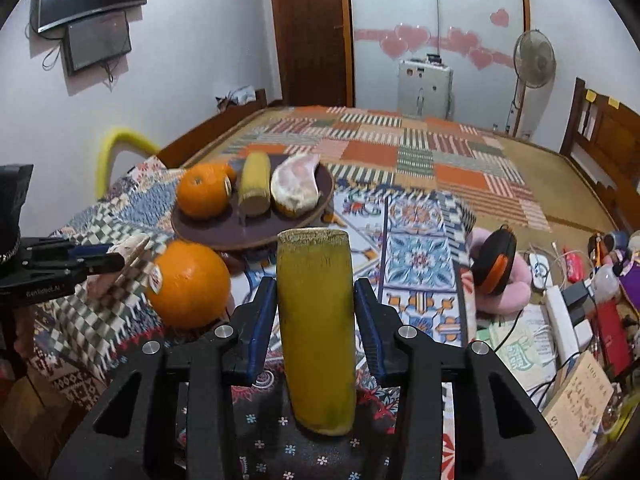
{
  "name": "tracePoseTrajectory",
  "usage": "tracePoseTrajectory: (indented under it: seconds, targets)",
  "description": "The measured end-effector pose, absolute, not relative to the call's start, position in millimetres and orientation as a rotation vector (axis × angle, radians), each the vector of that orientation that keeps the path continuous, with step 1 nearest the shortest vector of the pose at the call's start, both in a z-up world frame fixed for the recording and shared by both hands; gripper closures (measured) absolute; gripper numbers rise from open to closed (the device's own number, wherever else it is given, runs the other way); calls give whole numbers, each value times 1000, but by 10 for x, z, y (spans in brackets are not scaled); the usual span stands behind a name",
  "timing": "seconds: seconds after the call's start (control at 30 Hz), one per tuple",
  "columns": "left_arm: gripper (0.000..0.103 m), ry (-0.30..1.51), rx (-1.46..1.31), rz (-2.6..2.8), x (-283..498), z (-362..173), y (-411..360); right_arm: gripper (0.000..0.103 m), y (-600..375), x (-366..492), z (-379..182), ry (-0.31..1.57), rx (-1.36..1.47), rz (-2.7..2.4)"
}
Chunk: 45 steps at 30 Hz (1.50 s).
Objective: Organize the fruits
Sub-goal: 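Carry the pomelo segment to the plate with the left tool while the right tool carries the yellow fruit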
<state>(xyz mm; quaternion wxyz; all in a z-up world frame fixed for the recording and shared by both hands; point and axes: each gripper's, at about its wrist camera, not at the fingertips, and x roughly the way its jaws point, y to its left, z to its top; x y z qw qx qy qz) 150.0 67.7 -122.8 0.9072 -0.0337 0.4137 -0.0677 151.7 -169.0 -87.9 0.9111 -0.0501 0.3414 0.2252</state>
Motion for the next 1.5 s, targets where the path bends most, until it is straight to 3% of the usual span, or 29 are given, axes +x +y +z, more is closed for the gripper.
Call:
tracePoseTrajectory:
  seconds: [0.53,1.5]
  targets:
    - [81,685,-49,-165,1650,-688,553,67,-1542,1708,-636,638,-88,487]
    - [81,685,-38,-194,2755,-763,387,67,-892,2648,-788,716,-145,568]
